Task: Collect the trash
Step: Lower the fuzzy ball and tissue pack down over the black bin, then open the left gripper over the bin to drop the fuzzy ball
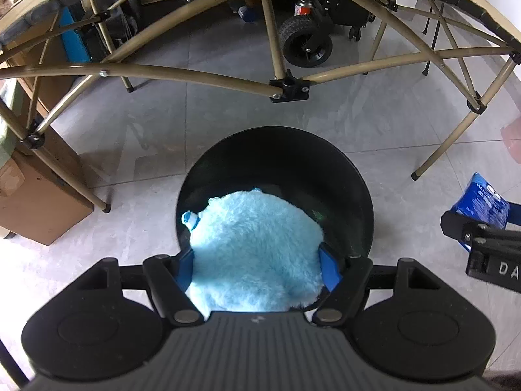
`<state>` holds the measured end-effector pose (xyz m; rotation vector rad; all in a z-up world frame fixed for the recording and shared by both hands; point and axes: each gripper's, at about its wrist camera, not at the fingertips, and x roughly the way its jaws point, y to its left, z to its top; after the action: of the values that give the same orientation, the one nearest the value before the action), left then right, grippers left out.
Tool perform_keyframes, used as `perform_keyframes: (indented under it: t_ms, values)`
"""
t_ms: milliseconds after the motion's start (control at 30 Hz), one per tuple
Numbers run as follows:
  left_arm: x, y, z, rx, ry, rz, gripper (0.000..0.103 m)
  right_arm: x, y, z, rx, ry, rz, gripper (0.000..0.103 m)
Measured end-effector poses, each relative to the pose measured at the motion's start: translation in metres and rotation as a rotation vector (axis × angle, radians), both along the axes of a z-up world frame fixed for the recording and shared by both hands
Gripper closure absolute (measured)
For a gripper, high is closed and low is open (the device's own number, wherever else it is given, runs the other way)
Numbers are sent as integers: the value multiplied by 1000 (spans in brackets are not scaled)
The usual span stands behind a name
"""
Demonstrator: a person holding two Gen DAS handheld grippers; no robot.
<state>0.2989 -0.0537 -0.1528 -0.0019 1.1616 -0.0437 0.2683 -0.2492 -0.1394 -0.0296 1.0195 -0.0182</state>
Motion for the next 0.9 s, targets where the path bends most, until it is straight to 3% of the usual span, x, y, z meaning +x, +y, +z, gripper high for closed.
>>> perform_keyframes:
  t_ms: [633,767,900]
  values:
    - [20,-14,-16,0,19,-10,28,1,-2,3,-3,-30,-23,17]
    - [19,-15,-16,10,15,-13,20,0,-3,3,-7,-33,-26,17]
    - [19,-13,-15,11,4,2,3,0,-4,3,-7,-37,-27,17]
